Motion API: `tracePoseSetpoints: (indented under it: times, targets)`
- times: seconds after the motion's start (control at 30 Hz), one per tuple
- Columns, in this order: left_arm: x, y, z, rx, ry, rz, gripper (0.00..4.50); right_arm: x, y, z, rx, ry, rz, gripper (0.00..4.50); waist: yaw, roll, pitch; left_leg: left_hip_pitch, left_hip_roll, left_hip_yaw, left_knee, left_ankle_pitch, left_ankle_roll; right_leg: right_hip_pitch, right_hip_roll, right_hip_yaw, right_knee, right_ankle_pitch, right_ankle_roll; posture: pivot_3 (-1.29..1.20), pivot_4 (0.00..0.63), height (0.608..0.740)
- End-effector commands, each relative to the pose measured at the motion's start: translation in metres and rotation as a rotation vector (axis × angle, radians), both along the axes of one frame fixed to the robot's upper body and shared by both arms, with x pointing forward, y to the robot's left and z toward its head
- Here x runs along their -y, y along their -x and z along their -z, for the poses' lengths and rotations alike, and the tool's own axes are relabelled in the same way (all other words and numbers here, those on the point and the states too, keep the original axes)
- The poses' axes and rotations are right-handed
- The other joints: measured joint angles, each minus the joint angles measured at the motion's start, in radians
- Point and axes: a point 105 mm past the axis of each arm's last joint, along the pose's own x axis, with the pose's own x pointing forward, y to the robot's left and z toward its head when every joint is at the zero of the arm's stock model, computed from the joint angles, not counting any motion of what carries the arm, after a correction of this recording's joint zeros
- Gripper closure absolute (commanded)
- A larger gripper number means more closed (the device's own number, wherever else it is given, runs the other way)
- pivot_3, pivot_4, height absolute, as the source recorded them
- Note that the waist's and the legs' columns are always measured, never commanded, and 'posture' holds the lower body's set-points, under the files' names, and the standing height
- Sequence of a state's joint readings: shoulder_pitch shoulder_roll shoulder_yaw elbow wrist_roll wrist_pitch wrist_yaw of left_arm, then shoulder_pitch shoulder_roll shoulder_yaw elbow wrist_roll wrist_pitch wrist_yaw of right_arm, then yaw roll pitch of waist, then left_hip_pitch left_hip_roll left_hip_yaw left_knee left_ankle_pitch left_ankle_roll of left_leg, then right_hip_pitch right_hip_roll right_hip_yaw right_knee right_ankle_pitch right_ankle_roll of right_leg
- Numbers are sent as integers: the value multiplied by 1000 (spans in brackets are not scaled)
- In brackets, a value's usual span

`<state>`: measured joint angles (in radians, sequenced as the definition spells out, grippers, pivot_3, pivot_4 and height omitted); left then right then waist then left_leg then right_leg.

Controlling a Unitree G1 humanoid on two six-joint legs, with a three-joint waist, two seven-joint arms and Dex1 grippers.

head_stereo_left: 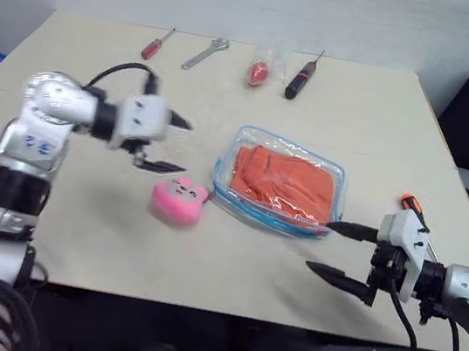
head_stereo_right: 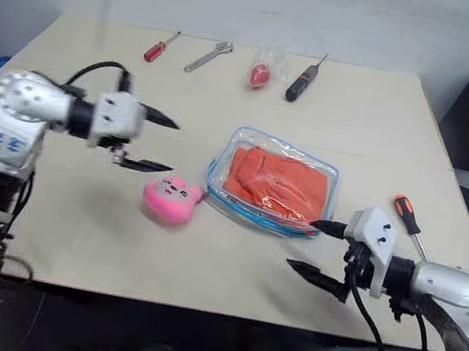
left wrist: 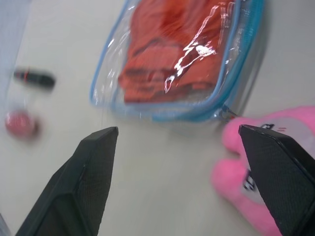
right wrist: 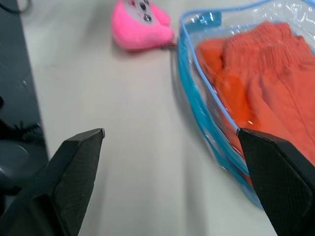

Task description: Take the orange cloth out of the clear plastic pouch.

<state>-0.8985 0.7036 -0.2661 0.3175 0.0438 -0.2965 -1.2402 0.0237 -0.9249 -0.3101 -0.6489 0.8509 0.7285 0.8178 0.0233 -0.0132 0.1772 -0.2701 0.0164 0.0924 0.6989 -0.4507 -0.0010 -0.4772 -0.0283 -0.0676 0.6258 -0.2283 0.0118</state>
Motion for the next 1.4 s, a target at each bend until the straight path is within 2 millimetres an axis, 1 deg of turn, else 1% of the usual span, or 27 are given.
tracePoseSetpoints:
  times: [0.03, 0.17, 0.27, 0.37, 0.57, 0.67, 0.77, 0.83, 0.93, 1.0, 1.07, 1.13, 1.2, 1.3, 1.4]
  targets:
    - [9, 2, 12, 27, -56, 85, 370, -8, 9, -9, -6, -43, 0, 0, -5, -1, 1, 0, 0, 0, 0, 0, 0, -1, 1, 1, 0, 0, 0, 0, 150, 740]
    - [24, -2, 29, 28, -64, 129, 370, -10, 14, -2, -17, -23, 31, 0, -13, -2, 1, 0, 0, 1, 0, 0, -1, -2, 2, 3, -1, 0, 0, 0, 150, 740]
    - [32, -9, 33, 42, -33, 126, 370, -8, 14, 2, -14, -12, 70, 0, -7, -2, 1, 1, -1, 0, 0, 0, 0, -1, 2, 4, -2, 1, 1, 0, 150, 740]
    - [35, -12, 33, 23, 8, 114, 914, -8, 16, 7, -17, 1, 83, 0, 0, -2, 1, 1, -1, 0, 0, 0, 0, -1, 2, 4, -3, 1, 1, 0, 150, 740]
    - [36, -15, 39, 12, 17, 106, 2679, -7, 15, 10, -7, 17, 94, 0, 1, -2, 1, 1, -1, 0, 0, 0, 1, -1, 2, 4, -4, 1, 1, 0, 150, 740]
    - [39, -15, 41, 2, 34, 102, 3673, -4, 13, 13, 3, 51, 94, 0, 1, -2, 1, 1, -1, 0, 0, -1, 1, -1, 2, 4, -4, 1, 2, 0, 150, 740]
    - [41, -17, 43, -40, 72, 64, 4478, -6, 12, 17, 14, 79, 76, 0, 1, -2, 1, 1, -1, 0, 0, -1, 1, -1, 2, 4, -4, 1, 1, 0, 150, 740]
    - [45, -18, 43, -111, 131, 19, 4478, -8, 10, 18, 31, 86, 62, 0, 1, -2, 1, 1, -1, 0, 0, -1, 1, -1, 2, 4, -4, 1, 1, 0, 150, 740]
    - [61, -14, 22, -341, 369, -72, 4478, -13, -1, 18, 86, 104, 73, 0, 0, -2, 1, 1, -1, 0, 0, -1, 2, 0, 2, 4, -4, 1, 2, 0, 150, 740]
    - [68, -7, 12, -436, 462, -102, 4478, -15, -11, 18, 132, 116, 95, 0, 0, -2, 1, 0, -1, 0, 0, -1, 2, -1, 2, 4, -2, 1, 2, 0, 150, 740]
    - [71, -2, 6, -501, 524, -142, 4478, -17, -21, 20, 170, 135, 119, 0, -2, -2, 1, 0, -1, 0, 0, -1, 2, -1, 2, 4, 0, 1, 2, 0, 150, 740]
    - [73, 2, 4, -540, 558, -173, 4478, -22, -28, 22, 187, 134, 122, 0, -3, -2, 1, 0, -1, 0, 0, -1, 2, -1, 2, 5, 0, 1, 2, 0, 150, 740]
    - [70, 5, 9, -544, 562, -213, 4478, -28, -42, 22, 224, 138, 135, 0, -7, -2, 1, 1, -1, 0, 0, 0, 2, -1, 2, 5, 0, 1, 2, 0, 150, 740]
    - [66, 7, 15, -532, 552, -251, 4478, -30, -54, 23, 267, 168, 158, 0, -15, -2, 1, 2, 2, 1, 0, 0, 2, -2, 1, 7, -1, 1, 2, 0, 150, 740]
    - [65, 9, 18, -506, 534, -254, 4478, -32, -57, 25, 268, 174, 153, 0, -15, -2, 1, 1, 3, 0, 0, 0, 1, -2, 1, 6, 0, 1, 1, 0, 150, 740]
